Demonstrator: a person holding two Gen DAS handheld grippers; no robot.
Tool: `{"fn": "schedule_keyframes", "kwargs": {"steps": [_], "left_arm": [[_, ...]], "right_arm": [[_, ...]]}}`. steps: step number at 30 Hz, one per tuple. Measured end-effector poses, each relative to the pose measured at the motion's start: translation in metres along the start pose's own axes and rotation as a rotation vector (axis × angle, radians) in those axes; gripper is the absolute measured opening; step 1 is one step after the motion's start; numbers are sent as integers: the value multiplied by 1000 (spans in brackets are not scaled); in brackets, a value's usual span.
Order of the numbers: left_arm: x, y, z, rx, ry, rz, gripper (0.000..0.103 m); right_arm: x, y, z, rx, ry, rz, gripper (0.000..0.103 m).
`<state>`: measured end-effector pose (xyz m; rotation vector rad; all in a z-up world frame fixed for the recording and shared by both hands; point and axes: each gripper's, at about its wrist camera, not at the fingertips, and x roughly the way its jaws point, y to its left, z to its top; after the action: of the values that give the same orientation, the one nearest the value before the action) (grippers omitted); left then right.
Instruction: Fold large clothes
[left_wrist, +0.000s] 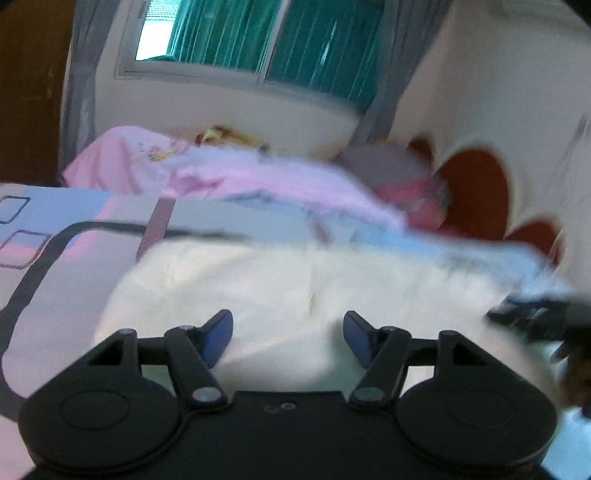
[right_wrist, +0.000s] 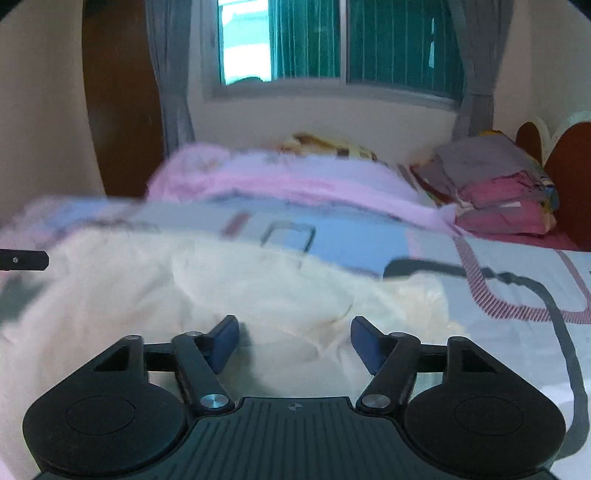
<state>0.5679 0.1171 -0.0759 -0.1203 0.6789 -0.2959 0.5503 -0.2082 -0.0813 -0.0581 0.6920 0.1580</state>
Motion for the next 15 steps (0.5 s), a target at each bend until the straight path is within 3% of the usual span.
{"fn": "schedule_keyframes", "kwargs": {"steps": [3, 8, 11, 14, 15], "left_arm": [[15, 1, -14, 28, 11, 59, 67], [17, 7, -17, 48, 30, 73, 68], [0, 12, -19, 40, 16, 82, 68], [-44, 31, -35, 40, -40, 190, 78], [-62, 41, -45, 41, -49, 272, 83]], "right_arm": [[16, -5, -14, 27, 2, -11, 69], [22, -4, -15, 6, 21, -27, 69], [-1, -11, -16, 46, -18, -42, 69], [-48, -41, -34, 137, -67, -104, 69], [-67, -56, -44, 204, -78, -113, 69]]}}
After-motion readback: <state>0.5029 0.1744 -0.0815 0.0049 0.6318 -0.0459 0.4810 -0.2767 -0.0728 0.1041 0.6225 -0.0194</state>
